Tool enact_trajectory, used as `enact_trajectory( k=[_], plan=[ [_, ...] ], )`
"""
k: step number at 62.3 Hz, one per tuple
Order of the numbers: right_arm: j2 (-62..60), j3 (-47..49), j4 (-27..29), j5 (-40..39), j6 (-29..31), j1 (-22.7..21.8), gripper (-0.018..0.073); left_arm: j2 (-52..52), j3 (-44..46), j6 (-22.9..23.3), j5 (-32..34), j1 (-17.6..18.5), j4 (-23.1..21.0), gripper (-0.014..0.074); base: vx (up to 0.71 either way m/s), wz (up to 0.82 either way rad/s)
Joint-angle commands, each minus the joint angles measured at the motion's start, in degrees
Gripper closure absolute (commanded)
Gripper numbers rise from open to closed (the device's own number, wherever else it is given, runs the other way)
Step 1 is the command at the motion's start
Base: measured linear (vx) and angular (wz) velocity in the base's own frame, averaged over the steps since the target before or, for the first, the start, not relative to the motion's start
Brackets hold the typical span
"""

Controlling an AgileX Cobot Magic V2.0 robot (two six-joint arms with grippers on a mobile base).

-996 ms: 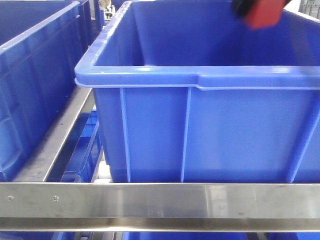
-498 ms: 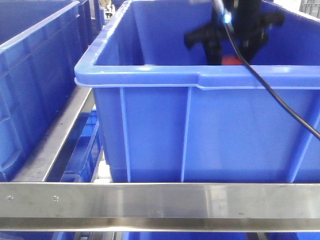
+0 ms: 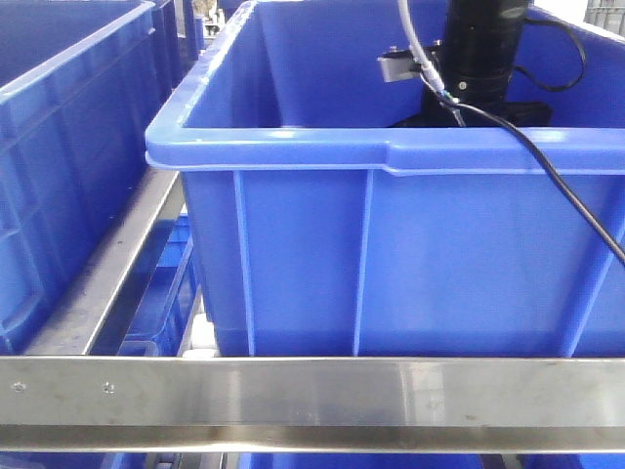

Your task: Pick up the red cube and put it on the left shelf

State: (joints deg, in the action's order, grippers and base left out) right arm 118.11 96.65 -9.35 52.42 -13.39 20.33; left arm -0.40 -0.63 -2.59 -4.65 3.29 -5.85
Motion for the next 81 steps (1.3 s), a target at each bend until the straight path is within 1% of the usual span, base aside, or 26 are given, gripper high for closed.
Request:
enact_trajectory(
  k=[1,9,12,18,32,43,47,50,56,59,67,71,81],
  plan=[
    [-3.52,1.95,-0.95,-1.12,0.4,-0.47,0.0283,-0.7,-1.36,0.31,5.11,0.06,-0.21,0.0495,0.0,0.0],
    [-3.52,1.95,-1.0,-0.26,0.4,-0.47,0.0062,-0.7,-1.36,0.31,5.11,0.06,-0.21,0.0495,0.0,0.0],
    [-3.52,1.95,-1.0,0.0,0.4,-0.47,0.0009,-0.7,-1.36,0.31,5.11,0.06,-0.21,0.0495,0.0,0.0],
    [-3.52,1.95,-1.0,0.81,0.4,-0.47,-0.005,-0.7,-1.36,0.31,5.11,0.06,-0.21,0.0495,0.0,0.0],
    [-5.59,1.95,-1.0,1.76,0.46,-0.47,-0.0052,-0.7,-1.36,0.31,5.11,0.06,-0.21,0.0495,0.0,0.0],
    [-12.52,1.95,-1.06,0.83,0.51,-0.36,-0.0046,-0.7,-1.36,0.31,5.11,0.06,-0.21,0.0495,0.0,0.0],
    [-14.81,1.57,-1.06,0.95,0.51,-0.36,-0.0011,-0.7,-1.36,0.31,5.11,0.06,-0.21,0.0495,0.0,0.0],
    [-16.86,0.75,-1.06,0.91,0.51,-0.36,0.0035,-0.7,-1.36,0.31,5.11,0.06,-0.21,0.0495,0.0,0.0],
    [-20.63,-2.24,-1.06,0.16,0.57,-0.36,0.0189,-0.7,-1.36,0.31,5.11,0.06,-0.21,0.0495,0.0,0.0],
    [-23.44,-4.67,-1.06,-0.96,0.57,-0.36,0.0305,-0.7,-1.36,0.31,5.11,0.06,-0.21,0.0495,-0.03,-0.2],
    [-30.62,-12.4,-1.06,-5.2,1.12,-0.36,0.0522,-0.7,-1.36,0.31,5.11,0.06,-0.21,0.0495,-0.01,-0.06],
    [-34.49,-17.21,-1.06,-7.73,1.12,-0.36,0.0499,-0.7,-1.36,0.31,5.11,0.06,-0.21,0.0495,0.0,0.0],
    [-46.7,-29.63,-1.23,-16.03,1.12,-0.36,0.0508,-0.7,-1.36,0.31,5.11,0.06,-0.21,0.0495,0.0,0.0]
  ],
)
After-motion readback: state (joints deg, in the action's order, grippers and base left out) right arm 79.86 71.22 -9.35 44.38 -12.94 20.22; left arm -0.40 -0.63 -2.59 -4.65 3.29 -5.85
